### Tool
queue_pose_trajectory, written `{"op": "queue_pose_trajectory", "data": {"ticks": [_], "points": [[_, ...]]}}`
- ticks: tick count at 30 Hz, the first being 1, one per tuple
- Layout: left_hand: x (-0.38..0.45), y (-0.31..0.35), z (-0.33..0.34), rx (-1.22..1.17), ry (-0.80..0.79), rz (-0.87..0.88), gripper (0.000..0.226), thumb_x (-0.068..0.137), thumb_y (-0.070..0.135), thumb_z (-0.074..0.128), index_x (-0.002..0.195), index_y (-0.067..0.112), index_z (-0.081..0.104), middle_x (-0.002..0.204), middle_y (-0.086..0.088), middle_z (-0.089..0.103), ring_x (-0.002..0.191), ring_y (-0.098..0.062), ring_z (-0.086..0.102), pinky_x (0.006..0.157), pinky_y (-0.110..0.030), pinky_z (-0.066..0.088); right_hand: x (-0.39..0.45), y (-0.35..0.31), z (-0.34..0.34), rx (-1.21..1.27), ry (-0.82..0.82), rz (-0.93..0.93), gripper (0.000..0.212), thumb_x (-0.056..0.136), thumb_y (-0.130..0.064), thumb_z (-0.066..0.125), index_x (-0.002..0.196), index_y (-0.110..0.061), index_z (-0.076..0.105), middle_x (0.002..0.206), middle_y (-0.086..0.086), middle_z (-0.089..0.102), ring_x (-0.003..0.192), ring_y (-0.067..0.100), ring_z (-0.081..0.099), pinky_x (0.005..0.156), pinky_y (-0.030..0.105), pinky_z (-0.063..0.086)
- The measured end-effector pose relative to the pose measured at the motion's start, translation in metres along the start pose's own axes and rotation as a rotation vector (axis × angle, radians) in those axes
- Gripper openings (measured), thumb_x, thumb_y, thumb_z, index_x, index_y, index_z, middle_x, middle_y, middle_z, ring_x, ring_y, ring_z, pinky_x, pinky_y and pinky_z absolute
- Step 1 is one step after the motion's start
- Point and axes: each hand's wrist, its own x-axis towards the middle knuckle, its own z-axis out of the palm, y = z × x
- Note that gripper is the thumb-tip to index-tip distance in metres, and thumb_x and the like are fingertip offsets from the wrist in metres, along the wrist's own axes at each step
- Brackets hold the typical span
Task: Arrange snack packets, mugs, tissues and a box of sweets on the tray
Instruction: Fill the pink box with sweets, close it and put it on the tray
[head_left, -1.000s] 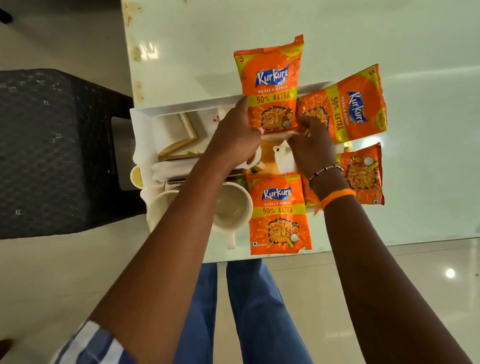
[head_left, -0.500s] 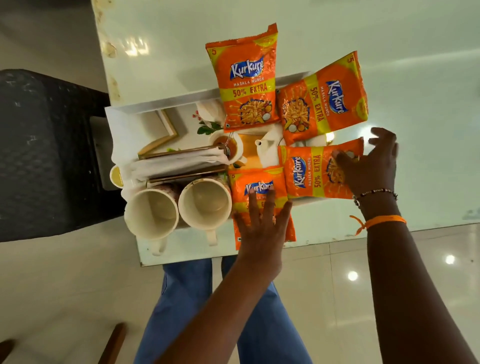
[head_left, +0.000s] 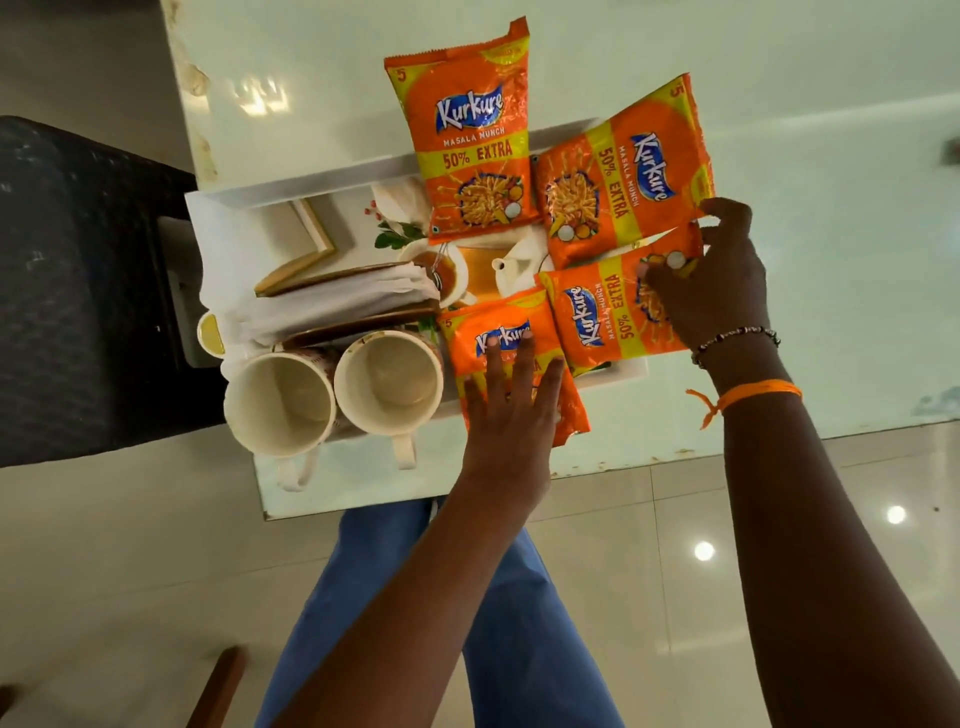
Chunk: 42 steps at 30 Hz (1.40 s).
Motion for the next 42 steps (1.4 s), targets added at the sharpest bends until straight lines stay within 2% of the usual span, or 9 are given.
{"op": "queue_pose_trajectory", "data": {"ticks": [3,5,8,11,16,21,26,33,42], "points": [[-0.010,-0.002,-0.004,-0.104,0.078,0.061,0.081,0.086,0.025,0.060,0.147,0.022,0.007,0.159,-0.008,-0.001,0.144,-0.034,-0.011,0.116,-0.048,0.003,-0.019,0.011,0.002,0.021,0.236,-0.073,0.052,0.080,-0.020,0.062,0.125,-0.008,0.040,0.125,0.015,0.049,0.114,0.029,0.047,0.095,0.045,0.042],[-0.023,-0.004,-0.010,-0.194,0.189,0.130,0.061,0.086,0.020,0.058,0.141,0.019,0.030,0.153,-0.009,0.027,0.143,-0.034,0.014,0.115,-0.043,0.017,-0.036,0.020,0.005,0.067,0.409,-0.085,0.042,0.077,-0.014,0.058,0.116,-0.004,0.045,0.111,0.011,0.048,0.103,0.028,0.049,0.089,0.049,0.044],[-0.051,-0.018,-0.012,-0.320,0.364,0.181,0.032,0.080,0.012,0.058,0.111,0.017,0.057,0.116,-0.004,0.059,0.112,-0.023,0.052,0.092,-0.032,0.048,-0.064,0.033,0.016,0.157,0.511,-0.086,0.032,0.075,-0.006,0.052,0.105,0.001,0.047,0.094,-0.006,0.038,0.085,0.022,0.044,0.083,0.044,0.043],[-0.085,-0.040,-0.002,-0.638,0.301,0.002,0.017,0.082,0.004,0.053,0.090,0.017,0.061,0.096,0.003,0.059,0.093,-0.010,0.054,0.079,-0.020,0.045,-0.086,0.042,0.036,0.291,0.472,0.068,0.025,0.079,-0.002,0.053,0.103,-0.006,0.047,0.085,-0.014,0.036,0.082,0.016,0.041,0.079,0.022,0.038],[-0.126,-0.094,0.022,-0.964,0.200,-0.413,0.031,0.079,-0.010,0.050,0.069,0.018,0.059,0.072,0.002,0.061,0.066,-0.012,0.059,0.064,-0.009,0.043,-0.097,0.048,0.064,0.583,0.266,0.489,0.030,0.089,-0.009,0.052,0.118,-0.002,0.049,0.107,0.018,0.052,0.096,0.024,0.050,0.078,0.034,0.048],[-0.125,-0.154,0.010,-1.497,0.523,-0.813,0.024,0.090,0.003,0.046,0.112,0.012,0.051,0.087,-0.001,0.058,0.072,-0.014,0.058,0.060,-0.018,0.052,-0.084,0.038,0.072,0.804,0.192,0.536,0.032,0.092,-0.006,0.045,0.124,-0.006,0.050,0.120,0.017,0.055,0.103,0.023,0.053,0.093,0.036,0.048],[-0.103,-0.188,-0.008,-1.435,0.531,-0.678,0.035,0.088,0.004,0.053,0.121,0.016,0.051,0.114,-0.009,0.056,0.097,-0.019,0.058,0.076,-0.024,0.049,-0.072,0.038,0.076,0.749,0.197,0.526,0.036,0.090,0.005,0.043,0.124,-0.003,0.051,0.132,0.021,0.053,0.121,0.034,0.051,0.100,0.042,0.046],[-0.084,-0.191,-0.009,-1.116,0.600,-0.726,0.036,0.079,-0.005,0.061,0.113,0.006,0.056,0.114,-0.016,0.063,0.102,-0.027,0.061,0.083,-0.032,0.048,-0.069,0.045,0.074,0.786,0.155,0.519,0.035,0.090,0.006,0.042,0.123,-0.002,0.052,0.130,0.021,0.053,0.116,0.033,0.051,0.095,0.041,0.048],[-0.070,-0.150,-0.016,-1.081,0.662,-0.720,0.032,0.078,-0.006,0.062,0.107,0.005,0.059,0.109,-0.016,0.064,0.092,-0.020,0.058,0.084,-0.032,0.047,-0.048,0.069,0.045,0.909,0.163,0.525,0.035,0.089,0.008,0.044,0.122,0.000,0.053,0.103,0.009,0.057,0.103,0.027,0.052,0.085,0.039,0.051]]}}
